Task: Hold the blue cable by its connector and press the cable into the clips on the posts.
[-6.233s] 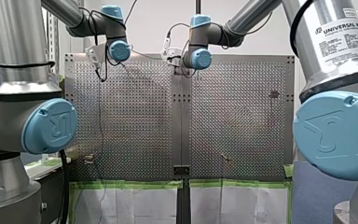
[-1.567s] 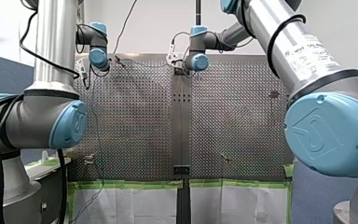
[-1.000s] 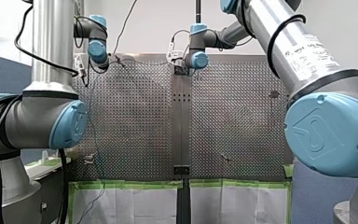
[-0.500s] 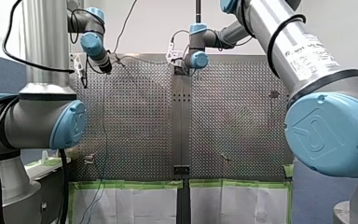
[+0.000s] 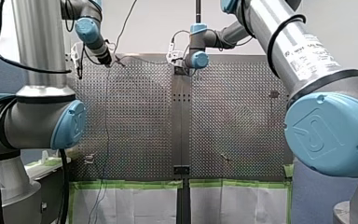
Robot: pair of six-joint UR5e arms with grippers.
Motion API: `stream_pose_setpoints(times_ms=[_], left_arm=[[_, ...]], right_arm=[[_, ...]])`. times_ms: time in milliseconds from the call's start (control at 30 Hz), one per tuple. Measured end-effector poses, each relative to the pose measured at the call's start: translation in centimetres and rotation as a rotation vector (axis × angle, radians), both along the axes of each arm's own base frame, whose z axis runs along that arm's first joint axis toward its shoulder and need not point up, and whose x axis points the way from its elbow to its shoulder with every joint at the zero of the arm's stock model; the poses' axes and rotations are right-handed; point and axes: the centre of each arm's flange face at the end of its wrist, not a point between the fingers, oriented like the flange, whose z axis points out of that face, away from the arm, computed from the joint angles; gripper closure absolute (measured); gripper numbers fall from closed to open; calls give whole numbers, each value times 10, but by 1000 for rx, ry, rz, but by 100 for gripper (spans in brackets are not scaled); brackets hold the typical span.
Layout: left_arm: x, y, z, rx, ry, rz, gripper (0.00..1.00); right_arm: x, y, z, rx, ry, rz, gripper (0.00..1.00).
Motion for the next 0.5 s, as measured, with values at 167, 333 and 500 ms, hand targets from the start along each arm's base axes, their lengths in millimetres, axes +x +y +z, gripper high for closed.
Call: stream_pose_setpoints(times_ms=[167, 333, 500], left_arm=[[-18, -8, 11, 36, 5, -48, 0], [-20, -14, 11, 70, 12, -93, 0], [-14, -18, 9, 106, -5, -116, 0]], right_arm=[[0, 1, -1, 3, 3, 1, 100], [1, 2, -1, 5, 4, 3, 100], [2, 3, -1, 6, 4, 4, 100]])
